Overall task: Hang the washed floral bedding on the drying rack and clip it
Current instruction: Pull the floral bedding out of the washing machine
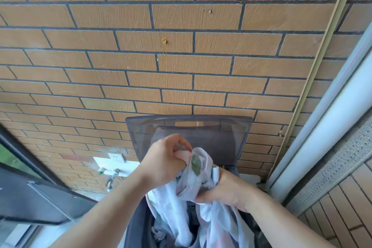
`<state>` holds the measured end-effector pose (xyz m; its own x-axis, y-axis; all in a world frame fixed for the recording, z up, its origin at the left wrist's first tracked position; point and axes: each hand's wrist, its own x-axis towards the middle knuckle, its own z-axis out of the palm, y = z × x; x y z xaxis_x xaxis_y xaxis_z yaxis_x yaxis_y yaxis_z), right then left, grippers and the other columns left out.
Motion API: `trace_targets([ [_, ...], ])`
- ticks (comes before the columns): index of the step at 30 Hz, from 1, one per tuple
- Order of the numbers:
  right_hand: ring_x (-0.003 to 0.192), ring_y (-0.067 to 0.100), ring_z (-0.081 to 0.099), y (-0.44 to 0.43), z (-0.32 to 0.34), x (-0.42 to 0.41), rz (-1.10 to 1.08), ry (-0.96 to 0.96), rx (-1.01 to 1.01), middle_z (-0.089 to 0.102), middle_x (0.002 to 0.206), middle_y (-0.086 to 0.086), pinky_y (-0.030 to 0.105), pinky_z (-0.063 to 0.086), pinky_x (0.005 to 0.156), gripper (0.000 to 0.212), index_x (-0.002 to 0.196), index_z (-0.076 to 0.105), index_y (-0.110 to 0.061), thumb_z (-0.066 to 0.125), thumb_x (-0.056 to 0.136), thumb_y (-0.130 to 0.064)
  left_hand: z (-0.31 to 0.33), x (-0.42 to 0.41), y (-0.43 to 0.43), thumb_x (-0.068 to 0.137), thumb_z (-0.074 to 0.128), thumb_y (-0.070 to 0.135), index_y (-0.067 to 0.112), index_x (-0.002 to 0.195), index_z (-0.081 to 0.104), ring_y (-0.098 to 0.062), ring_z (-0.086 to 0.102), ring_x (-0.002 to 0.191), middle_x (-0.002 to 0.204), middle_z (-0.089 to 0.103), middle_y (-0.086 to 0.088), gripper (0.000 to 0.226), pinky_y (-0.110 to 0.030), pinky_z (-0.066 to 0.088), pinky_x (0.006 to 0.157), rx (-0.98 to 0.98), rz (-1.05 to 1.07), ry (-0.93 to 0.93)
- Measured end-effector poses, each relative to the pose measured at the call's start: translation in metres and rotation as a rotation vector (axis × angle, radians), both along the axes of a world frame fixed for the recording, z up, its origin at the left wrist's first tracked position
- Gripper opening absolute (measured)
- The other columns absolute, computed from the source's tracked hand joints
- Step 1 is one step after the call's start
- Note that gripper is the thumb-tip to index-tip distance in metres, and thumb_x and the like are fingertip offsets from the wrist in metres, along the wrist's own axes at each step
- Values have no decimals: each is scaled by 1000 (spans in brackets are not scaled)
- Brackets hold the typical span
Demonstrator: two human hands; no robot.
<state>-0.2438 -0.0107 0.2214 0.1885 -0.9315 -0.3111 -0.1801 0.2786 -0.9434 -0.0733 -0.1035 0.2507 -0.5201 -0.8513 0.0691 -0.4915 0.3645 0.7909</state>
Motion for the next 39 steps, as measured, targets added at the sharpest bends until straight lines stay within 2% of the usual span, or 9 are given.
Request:
trace_targets([
  [3, 94, 15, 68, -2, -8, 8, -18, -37, -29, 76, 98, 7, 33, 54, 90, 27, 96, 77, -9, 81, 71, 0, 1, -1, -1, 67, 51, -4, 22, 93, 62, -12, 36, 54, 60, 45, 6, 39, -21, 35, 49, 166, -15, 145],
  [11, 89, 25, 70, -17, 4, -3, -240, -174, -120, 75, 97, 22, 33, 56, 79, 25, 93, 77, 3, 76, 70, 14, -37, 29, -18, 56, 69, -9, 29, 93, 68, -27, 69, 68, 81, 73, -9, 53, -50, 58, 59, 359, 188, 216],
  [14, 93, 25, 69, -21, 15, -7, -255, -160, -150, 72, 103, 26, 35, 55, 86, 24, 95, 75, 4, 72, 75, 16, -40, 30, -15, 69, 75, -6, 26, 93, 70, -22, 70, 67, 77, 74, -3, 41, -41, 57, 58, 273, 251, 177],
  [18, 90, 11, 69, -21, 26, -2, -30, -116, -142, 76, 94, 2, 25, 53, 82, 44, 94, 79, -16, 69, 73, 22, -35, 23, -14, 65, 66, -6, 22, 86, 72, -23, 63, 62, 77, 72, -13, 36, -38, 51, 53, 366, 195, 252],
  [23, 107, 10, 66, -17, 9, 11, 24, -106, -119, 73, 117, -2, 34, 53, 95, 76, 130, 61, -34, 76, 73, 14, -28, 14, -15, 63, 65, 2, 12, 87, 73, -27, 63, 76, 86, 71, -19, 27, -37, 45, 73, 580, -9, 475],
  [28, 102, 9, 68, -21, -7, 6, -121, 35, -122, 76, 108, -1, 34, 55, 95, 51, 111, 76, -22, 78, 68, 5, -39, 21, -20, 57, 64, -10, 7, 98, 64, -25, 56, 77, 90, 67, -17, 45, -31, 43, 66, 613, -71, 518],
  [32, 71, 6, 61, -19, 0, -1, -195, 11, -154, 73, 73, -1, 26, 52, 68, 30, 73, 78, -18, 69, 62, 8, -71, 28, -25, 49, 62, -7, 7, 111, 63, -24, 65, 84, 99, 72, -14, 63, -34, 51, 63, 556, -100, 231],
  [36, 65, 6, 59, -16, 11, -7, -205, -91, -209, 68, 67, -4, 22, 48, 65, 25, 63, 73, -16, 70, 63, 8, -109, 37, -26, 78, 78, 26, 28, 96, 71, 4, 68, 89, 93, 74, 15, 19, -16, 53, 80, 316, -157, -275],
  [39, 60, 12, 55, -15, 8, -13, -190, -106, -222, 64, 62, -1, 26, 44, 64, 24, 59, 69, -16, 69, 64, 8, -120, 33, -18, 87, 71, 32, 27, 83, 65, 2, 66, 85, 85, 72, 13, 9, -14, 51, 80, 218, -87, -297],
])
